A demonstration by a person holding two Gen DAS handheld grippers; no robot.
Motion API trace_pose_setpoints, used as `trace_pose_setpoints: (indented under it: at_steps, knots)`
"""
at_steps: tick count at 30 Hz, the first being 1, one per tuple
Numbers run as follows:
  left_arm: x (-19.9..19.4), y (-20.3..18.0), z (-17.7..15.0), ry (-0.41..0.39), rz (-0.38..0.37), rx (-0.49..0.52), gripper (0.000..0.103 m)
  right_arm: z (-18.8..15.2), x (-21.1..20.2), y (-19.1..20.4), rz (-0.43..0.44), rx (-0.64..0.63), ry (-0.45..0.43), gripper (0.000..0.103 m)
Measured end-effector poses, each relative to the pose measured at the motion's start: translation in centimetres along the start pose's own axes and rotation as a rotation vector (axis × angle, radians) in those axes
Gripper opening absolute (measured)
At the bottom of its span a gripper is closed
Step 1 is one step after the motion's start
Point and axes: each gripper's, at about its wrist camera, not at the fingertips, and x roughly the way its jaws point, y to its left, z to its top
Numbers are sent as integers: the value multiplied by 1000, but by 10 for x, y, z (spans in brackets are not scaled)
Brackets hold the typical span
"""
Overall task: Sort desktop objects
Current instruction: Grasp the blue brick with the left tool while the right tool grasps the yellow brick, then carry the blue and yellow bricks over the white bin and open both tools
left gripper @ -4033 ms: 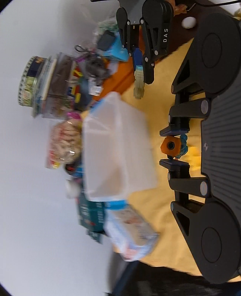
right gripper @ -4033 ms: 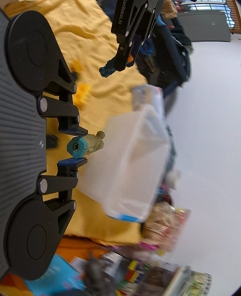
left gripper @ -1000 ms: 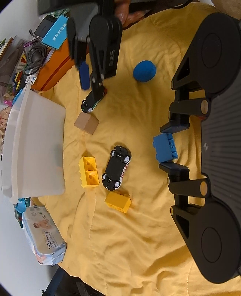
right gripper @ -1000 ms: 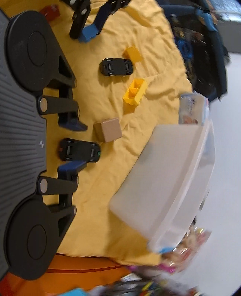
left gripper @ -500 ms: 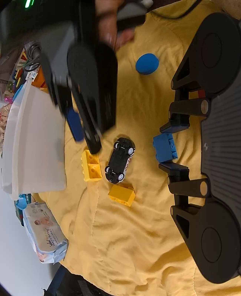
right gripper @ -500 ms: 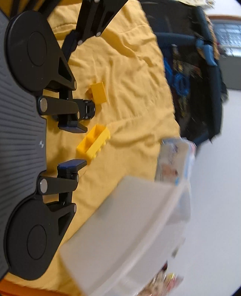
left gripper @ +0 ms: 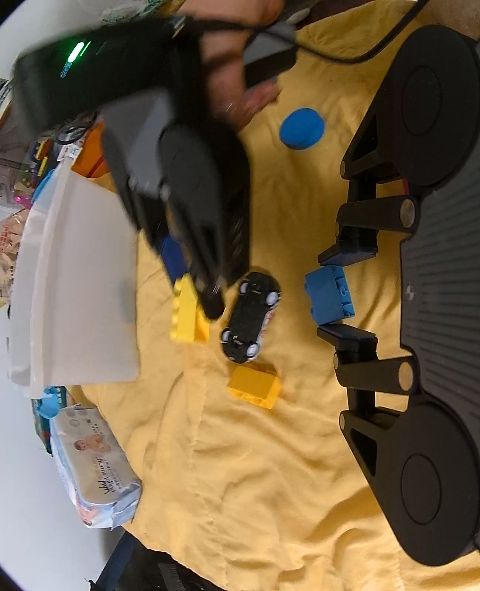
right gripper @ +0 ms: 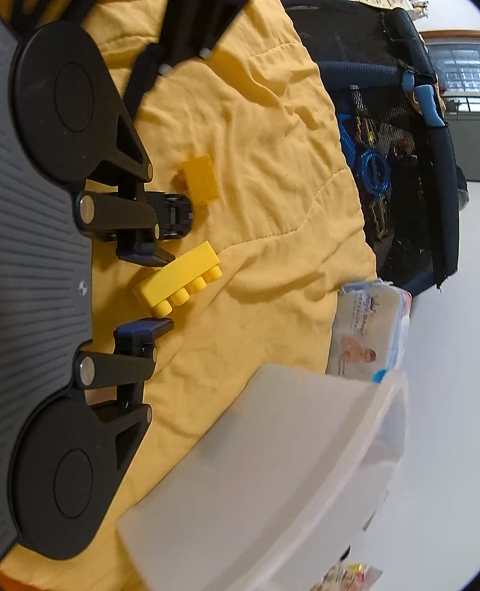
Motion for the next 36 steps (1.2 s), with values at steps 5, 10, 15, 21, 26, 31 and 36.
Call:
trace_pose_setpoints:
  at_steps: [5,10,15,21,26,31,36]
  knots:
    - [-11,1,22,-69,16,44,38,0,-25,-13,-66,52,-12,33]
    - [-33,1,70,-191,13,87,38,11,-53,-34,-165,79,-66,34]
    - [-49,-6,135,-330,23,155,38,32,-76,-58,-250,100,-124,34]
    - [-48,-11,197,-411,45,214,38,59,-88,-89,-327,135,-193,34]
    - [-19,-10,226,-393,65,236,38,77,-81,-116,-377,164,-214,34]
    - [24,-3,238,-341,111,256,38,81,-48,-140,-380,204,-132,34]
    - [50,11,241,-282,133,181,42,65,-19,-152,-370,274,-37,48]
